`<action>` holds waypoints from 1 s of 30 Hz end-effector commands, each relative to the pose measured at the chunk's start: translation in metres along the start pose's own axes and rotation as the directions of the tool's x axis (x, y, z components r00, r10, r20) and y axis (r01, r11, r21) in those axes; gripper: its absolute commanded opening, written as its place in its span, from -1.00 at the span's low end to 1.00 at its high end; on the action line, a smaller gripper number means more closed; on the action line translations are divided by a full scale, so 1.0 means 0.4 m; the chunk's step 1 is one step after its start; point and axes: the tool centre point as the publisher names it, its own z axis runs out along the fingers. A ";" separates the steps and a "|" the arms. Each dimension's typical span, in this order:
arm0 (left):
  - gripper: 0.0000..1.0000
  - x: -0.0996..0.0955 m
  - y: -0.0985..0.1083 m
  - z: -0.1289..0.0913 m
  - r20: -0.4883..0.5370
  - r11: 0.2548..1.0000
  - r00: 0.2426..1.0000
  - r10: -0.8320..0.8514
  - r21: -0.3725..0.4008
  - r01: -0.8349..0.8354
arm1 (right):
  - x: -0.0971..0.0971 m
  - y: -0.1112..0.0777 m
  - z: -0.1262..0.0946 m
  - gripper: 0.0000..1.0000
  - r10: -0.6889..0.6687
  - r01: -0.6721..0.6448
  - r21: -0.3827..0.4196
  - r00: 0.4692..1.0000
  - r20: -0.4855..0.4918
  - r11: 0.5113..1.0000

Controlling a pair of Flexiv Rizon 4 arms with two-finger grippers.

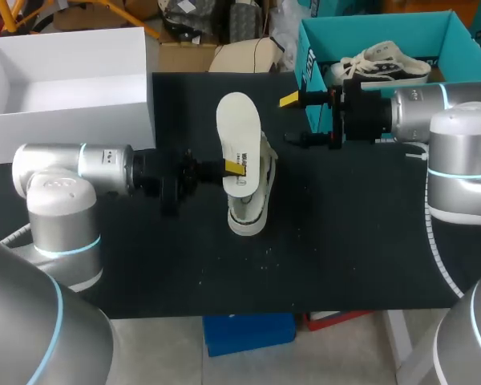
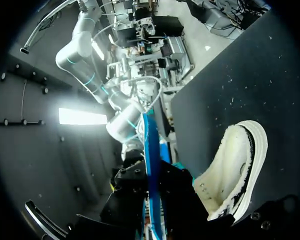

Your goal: Take the shoe out of the shoebox, open the shoe tongue, remove and reinsert the insole, then place the shoe into the shoebox

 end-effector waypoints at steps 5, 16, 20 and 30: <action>-1.00 0.000 0.021 0.027 -0.005 1.000 1.000 -0.008 0.016 0.008 | -0.002 0.000 0.004 1.00 0.000 0.000 -0.003 1.000 -0.001 1.000; -1.00 0.000 0.021 0.027 -0.005 1.000 1.000 -0.008 0.016 0.008 | -0.003 0.006 0.051 1.00 -0.057 0.059 0.066 0.998 -0.038 0.996; -1.00 0.000 0.021 0.027 -0.005 1.000 1.000 -0.008 0.016 0.008 | -0.006 0.000 0.083 1.00 -0.068 0.072 0.102 0.997 -0.038 0.992; -1.00 0.000 0.021 0.027 -0.005 1.000 1.000 -0.008 0.016 0.008 | -0.014 -0.030 0.160 0.40 -0.064 0.069 0.152 0.997 -0.042 0.986</action>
